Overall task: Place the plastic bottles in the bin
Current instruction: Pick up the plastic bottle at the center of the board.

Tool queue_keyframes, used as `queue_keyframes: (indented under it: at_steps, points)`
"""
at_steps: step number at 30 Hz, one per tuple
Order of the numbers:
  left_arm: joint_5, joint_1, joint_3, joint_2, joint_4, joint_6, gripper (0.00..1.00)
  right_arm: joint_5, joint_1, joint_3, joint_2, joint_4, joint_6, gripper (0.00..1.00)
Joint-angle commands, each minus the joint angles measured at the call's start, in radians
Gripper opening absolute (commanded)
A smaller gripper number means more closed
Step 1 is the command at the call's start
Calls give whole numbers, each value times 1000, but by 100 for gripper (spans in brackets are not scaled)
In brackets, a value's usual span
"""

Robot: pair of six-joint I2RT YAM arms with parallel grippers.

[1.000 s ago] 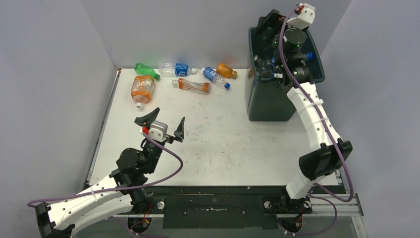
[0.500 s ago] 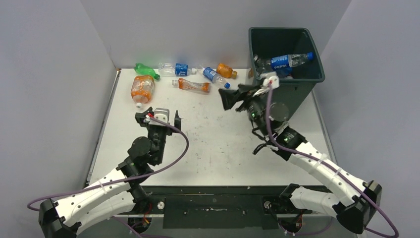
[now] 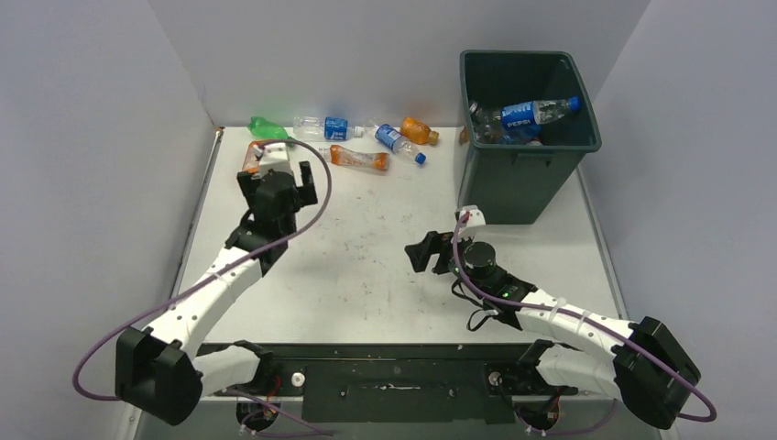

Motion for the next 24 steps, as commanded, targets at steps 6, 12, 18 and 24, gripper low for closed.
queue_keyframes:
  at_steps: [6,12,18,24]
  points:
    - [380,438,152,214,-200,-321,97,-43,17,-103,-38,170,54,87]
    - [413,518,206,410,-205,-197,100,-54,24,-129,-92,141,38,87]
    - [366,519,313,541,-249,-102,100,-23,28,-135,-160,88,8,88]
    - [333,523,388,635,-254,-35,88,-45,28,-119,-116,104,7,88]
